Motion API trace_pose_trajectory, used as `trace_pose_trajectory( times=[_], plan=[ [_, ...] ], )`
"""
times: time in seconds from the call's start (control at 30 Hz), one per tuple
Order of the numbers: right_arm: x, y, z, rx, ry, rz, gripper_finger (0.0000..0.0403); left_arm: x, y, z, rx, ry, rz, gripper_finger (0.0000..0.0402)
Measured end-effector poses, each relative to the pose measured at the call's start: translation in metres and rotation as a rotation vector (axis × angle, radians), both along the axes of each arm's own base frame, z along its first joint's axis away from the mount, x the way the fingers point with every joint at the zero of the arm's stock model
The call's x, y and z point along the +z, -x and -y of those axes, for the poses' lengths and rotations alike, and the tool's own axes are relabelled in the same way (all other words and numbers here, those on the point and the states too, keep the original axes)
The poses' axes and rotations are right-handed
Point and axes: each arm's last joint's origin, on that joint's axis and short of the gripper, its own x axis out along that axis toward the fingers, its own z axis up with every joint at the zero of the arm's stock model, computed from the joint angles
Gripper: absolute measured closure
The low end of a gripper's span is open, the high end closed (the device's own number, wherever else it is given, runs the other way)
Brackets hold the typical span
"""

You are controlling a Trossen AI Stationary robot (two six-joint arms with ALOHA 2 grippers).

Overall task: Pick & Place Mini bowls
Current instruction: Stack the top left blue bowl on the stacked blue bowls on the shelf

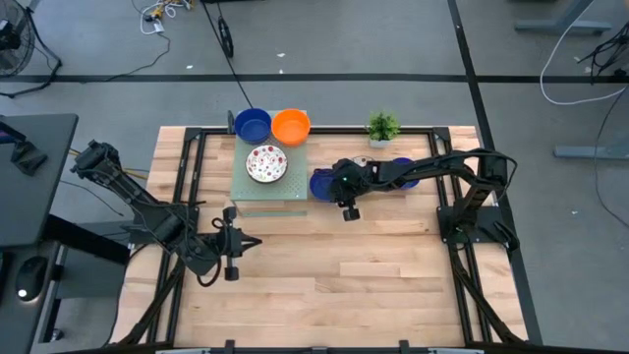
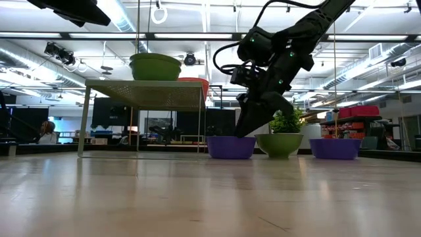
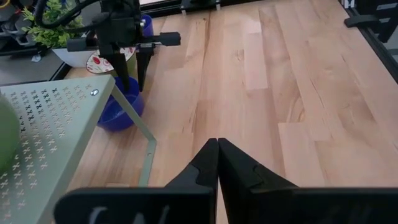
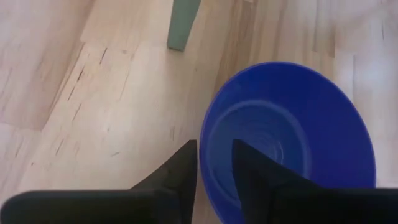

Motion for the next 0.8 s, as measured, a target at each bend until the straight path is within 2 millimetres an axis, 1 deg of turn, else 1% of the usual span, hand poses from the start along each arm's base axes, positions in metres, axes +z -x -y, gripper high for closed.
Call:
trace_pose_trajectory(
  times=[0.13, 0.4, 0.8],
  plan=[
    [-0.0006, 0.0006, -0.0001, 0.005, 0.001, -0.008, 0.0308, 0.0, 0.0, 0.0, 0.0, 0.001, 0.0, 0.0388],
    [-0.0039, 0.0009, -0.0002, 0.014, 0.004, -0.027, 0.0308, 0.0, 0.0, 0.0, 0.001, 0.003, 0.0, 0.0388],
    [-0.0053, 0.003, -0.0006, 0.054, 0.026, -0.055, 0.0335, 0.0, 0.0, 0.0, 0.001, 0.003, 0.0, 0.0387]
  ],
)
